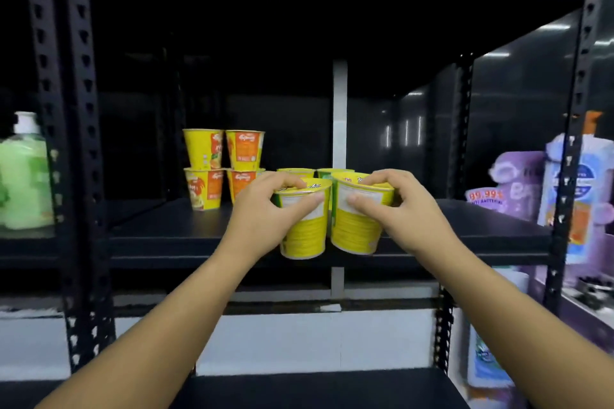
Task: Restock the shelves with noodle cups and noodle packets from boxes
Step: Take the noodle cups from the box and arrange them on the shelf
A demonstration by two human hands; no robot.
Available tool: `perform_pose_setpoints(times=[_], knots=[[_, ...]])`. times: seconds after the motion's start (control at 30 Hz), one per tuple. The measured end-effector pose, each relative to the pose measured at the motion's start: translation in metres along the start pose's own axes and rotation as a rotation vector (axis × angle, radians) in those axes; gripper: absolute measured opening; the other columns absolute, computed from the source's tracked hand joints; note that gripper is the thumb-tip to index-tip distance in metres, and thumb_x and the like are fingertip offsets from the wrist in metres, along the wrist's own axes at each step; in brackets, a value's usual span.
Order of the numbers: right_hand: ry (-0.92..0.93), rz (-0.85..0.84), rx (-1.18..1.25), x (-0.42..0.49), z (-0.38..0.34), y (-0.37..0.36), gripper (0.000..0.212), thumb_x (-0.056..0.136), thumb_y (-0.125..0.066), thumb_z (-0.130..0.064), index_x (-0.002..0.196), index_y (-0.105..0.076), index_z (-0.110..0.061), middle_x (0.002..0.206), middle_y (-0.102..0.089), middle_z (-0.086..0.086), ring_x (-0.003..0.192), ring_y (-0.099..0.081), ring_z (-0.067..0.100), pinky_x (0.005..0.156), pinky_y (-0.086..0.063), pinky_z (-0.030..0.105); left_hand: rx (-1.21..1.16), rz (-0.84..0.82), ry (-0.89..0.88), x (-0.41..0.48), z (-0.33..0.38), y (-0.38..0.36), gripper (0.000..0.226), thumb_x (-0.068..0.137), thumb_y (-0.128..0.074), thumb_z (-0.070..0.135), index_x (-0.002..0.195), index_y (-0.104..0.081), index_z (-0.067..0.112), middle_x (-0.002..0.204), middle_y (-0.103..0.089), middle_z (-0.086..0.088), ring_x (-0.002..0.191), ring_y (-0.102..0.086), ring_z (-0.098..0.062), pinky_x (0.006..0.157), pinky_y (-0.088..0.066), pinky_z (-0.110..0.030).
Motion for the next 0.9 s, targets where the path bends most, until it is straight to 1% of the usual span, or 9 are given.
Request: perform_pose_setpoints(times=[0.17,0.27,0.37,0.5,0.57,0.63,0.7,0.83,0.9], knots=[[-0.062,-0.024,-0.022,0.041,0.014,-0.009,0.026,0.079,-0.084,-0.049,0.096,-0.068,-0.038,0.114,-0.060,-0.012,0.101,-0.062,0.003,0.083,-0.052,0.027,0.100,0.000,0.029,0.040,-0.017,-0.012,0.031,0.082,-0.080,0.055,0.101,-0.073,0.032,0.108,-0.063,0.015,0.102,-0.057,0.002,0.081,-0.041,-0.013],[-0.064,-0.055,-0.071,0.062,0.036,-0.019,0.028,0.078,-0.085,-0.051,0.097,-0.069,-0.036,0.115,-0.058,-0.013,0.102,-0.062,0.005,0.086,-0.052,0.028,0.139,0.003,0.080,0.056,-0.037,-0.024,0.032,0.082,-0.080,0.055,0.100,-0.073,0.030,0.108,-0.062,0.012,0.101,-0.058,-0.003,0.083,-0.046,-0.021],[-0.083,-0.072,-0.124,0.076,0.064,-0.028,0.033,0.077,-0.085,-0.050,0.101,-0.070,-0.033,0.117,-0.057,-0.012,0.105,-0.061,0.006,0.081,-0.047,0.019,0.175,-0.020,0.154,0.067,-0.057,-0.040,0.037,0.082,-0.079,0.056,0.105,-0.072,0.028,0.113,-0.060,0.009,0.107,-0.058,-0.010,0.087,-0.047,-0.030],[-0.055,-0.036,-0.077,0.085,0.090,-0.035,0.040,0.078,-0.085,-0.046,0.111,-0.067,-0.034,0.124,-0.052,-0.012,0.114,-0.056,0.001,0.085,-0.046,0.010,0.149,-0.047,0.177,0.069,-0.077,-0.054,0.048,0.085,-0.078,0.051,0.125,-0.061,0.031,0.132,-0.047,0.009,0.123,-0.048,-0.009,0.094,-0.036,-0.022],[-0.057,-0.072,0.022,0.084,0.102,-0.039,0.056,0.079,-0.085,-0.048,0.127,-0.058,-0.041,0.132,-0.051,-0.014,0.119,-0.055,-0.003,0.098,-0.047,0.020,0.068,-0.103,0.233,0.065,-0.090,-0.059,0.071,0.083,-0.082,0.046,0.140,-0.041,0.039,0.143,-0.039,0.010,0.129,-0.045,-0.009,0.101,-0.038,-0.025],[-0.087,-0.120,0.113,0.082,0.113,-0.041,0.069,0.079,-0.085,-0.049,0.135,-0.045,-0.050,0.133,-0.057,-0.017,0.118,-0.059,-0.002,0.099,-0.048,0.026,0.027,-0.133,0.291,0.063,-0.100,-0.061,0.090,0.080,-0.085,0.044,0.148,-0.025,0.044,0.146,-0.039,0.011,0.131,-0.045,-0.010,0.108,-0.041,-0.029],[-0.104,-0.163,0.141,0.082,0.119,-0.041,0.077,0.080,-0.086,-0.041,0.139,-0.037,-0.052,0.128,-0.063,-0.021,0.113,-0.063,-0.004,0.096,-0.050,0.024,0.003,-0.152,0.315,0.063,-0.102,-0.063,0.099,0.081,-0.086,0.040,0.152,-0.017,0.044,0.141,-0.046,0.014,0.128,-0.049,-0.008,0.106,-0.042,-0.027],[-0.109,-0.200,0.137,0.084,0.125,-0.042,0.082,0.079,-0.087,-0.036,0.139,-0.032,-0.053,0.123,-0.065,-0.024,0.109,-0.065,-0.003,0.097,-0.052,0.028,-0.007,-0.144,0.337,0.062,-0.102,-0.063,0.095,0.081,-0.087,0.039,0.149,-0.022,0.047,0.126,-0.050,0.030,0.118,-0.054,0.000,0.095,-0.044,-0.018],[-0.131,-0.202,0.128,0.084,0.129,-0.042,0.076,0.076,-0.088,-0.039,0.131,-0.036,-0.053,0.118,-0.069,-0.020,0.105,-0.067,0.002,0.095,-0.056,0.036,-0.007,-0.125,0.345,0.061,-0.103,-0.063,0.090,0.078,-0.088,0.042,0.144,-0.027,0.050,0.129,-0.056,0.023,0.118,-0.058,-0.002,0.099,-0.048,-0.025]])
Point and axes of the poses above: each hand's wrist, its own x-axis towards the middle knuckle, its own y-axis out of the back of the hand, z = x × y, the point moved 3 cm from there along x, towards the middle knuckle
